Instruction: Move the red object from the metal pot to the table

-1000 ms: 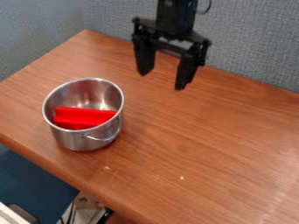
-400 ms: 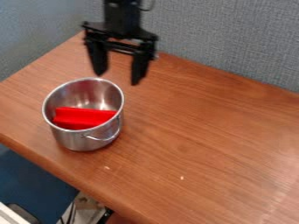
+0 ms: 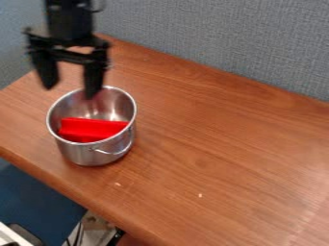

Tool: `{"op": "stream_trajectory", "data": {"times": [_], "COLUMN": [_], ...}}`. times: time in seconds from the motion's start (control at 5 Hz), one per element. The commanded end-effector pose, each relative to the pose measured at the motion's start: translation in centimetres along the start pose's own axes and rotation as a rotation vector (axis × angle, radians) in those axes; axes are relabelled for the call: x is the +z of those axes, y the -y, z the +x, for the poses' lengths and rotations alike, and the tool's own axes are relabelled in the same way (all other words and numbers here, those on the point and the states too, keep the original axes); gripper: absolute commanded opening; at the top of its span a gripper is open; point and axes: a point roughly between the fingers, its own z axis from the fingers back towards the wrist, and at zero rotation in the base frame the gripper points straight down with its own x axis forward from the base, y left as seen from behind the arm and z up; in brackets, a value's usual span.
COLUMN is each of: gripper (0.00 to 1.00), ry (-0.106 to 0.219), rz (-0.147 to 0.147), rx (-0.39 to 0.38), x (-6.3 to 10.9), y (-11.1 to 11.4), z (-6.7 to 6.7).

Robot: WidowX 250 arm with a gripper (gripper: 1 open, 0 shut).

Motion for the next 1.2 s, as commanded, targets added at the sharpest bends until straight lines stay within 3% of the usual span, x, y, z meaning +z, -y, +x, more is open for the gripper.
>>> {"op": "stream_trajectory", "data": {"times": [0.0, 0.2, 0.8, 1.0], "gripper": [1.00, 1.00, 1.00, 1.00], "ry": [0.034, 0.039, -0.018, 0.010], "rz": [-0.001, -0.009, -0.003, -0.002], "rx": [0.013, 0.031, -0.041, 0.034], "x": [-1.5, -4.0, -7.9, -8.4], "y": [-1.6, -1.8, -1.6, -0.1], "z": [-1.6, -2.6, -0.7, -0.4]}}
